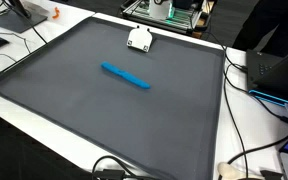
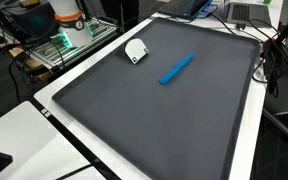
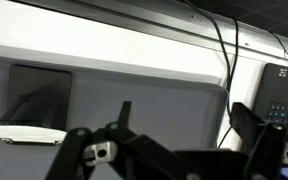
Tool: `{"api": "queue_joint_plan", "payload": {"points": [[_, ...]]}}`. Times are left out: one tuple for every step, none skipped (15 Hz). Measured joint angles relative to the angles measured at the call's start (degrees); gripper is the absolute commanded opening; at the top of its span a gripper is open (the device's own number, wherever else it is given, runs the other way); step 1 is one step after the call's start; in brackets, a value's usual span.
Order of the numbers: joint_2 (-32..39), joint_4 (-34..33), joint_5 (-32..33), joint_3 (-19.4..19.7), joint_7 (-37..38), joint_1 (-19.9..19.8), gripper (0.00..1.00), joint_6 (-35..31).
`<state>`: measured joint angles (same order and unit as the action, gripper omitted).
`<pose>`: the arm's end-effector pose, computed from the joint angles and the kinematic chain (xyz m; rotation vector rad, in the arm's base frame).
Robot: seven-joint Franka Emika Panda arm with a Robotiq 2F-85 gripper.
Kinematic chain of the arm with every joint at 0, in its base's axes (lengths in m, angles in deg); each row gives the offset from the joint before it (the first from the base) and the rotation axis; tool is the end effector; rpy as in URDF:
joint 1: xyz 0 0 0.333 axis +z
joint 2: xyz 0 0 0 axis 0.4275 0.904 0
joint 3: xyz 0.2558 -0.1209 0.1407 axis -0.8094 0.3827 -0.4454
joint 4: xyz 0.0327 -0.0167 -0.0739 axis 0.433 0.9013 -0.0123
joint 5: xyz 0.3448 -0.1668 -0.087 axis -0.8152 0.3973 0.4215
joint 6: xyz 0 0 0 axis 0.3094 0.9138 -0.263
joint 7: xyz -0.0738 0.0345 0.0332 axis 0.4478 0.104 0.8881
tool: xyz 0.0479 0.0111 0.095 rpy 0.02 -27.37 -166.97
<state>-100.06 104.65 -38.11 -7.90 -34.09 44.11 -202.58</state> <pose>0.2941 0.1645 0.4064 -2.8707 -0.3361 0.1794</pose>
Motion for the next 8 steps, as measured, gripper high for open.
{"api": "queue_joint_plan", "payload": {"points": [[0.03,0.00,0.00,0.00,0.00,0.00,1.00,0.00],[0.05,0.00,0.00,0.00,0.00,0.00,1.00,0.00],[0.05,0.00,0.00,0.00,0.00,0.00,1.00,0.00],[0.05,-0.02,0.00,-0.04,0.00,-0.07,1.00,0.00],[0.14,-0.01,-0.24,-0.03,0.47,-0.42,1.00,-0.10],[0.37,0.13,-0.74,0.06,1.46,-1.25,1.00,-0.78],[0.81,0.44,-1.44,0.25,2.52,-2.36,1.00,-1.93],[1.43,0.76,-2.05,0.50,3.38,-3.53,1.00,-3.14]]}}
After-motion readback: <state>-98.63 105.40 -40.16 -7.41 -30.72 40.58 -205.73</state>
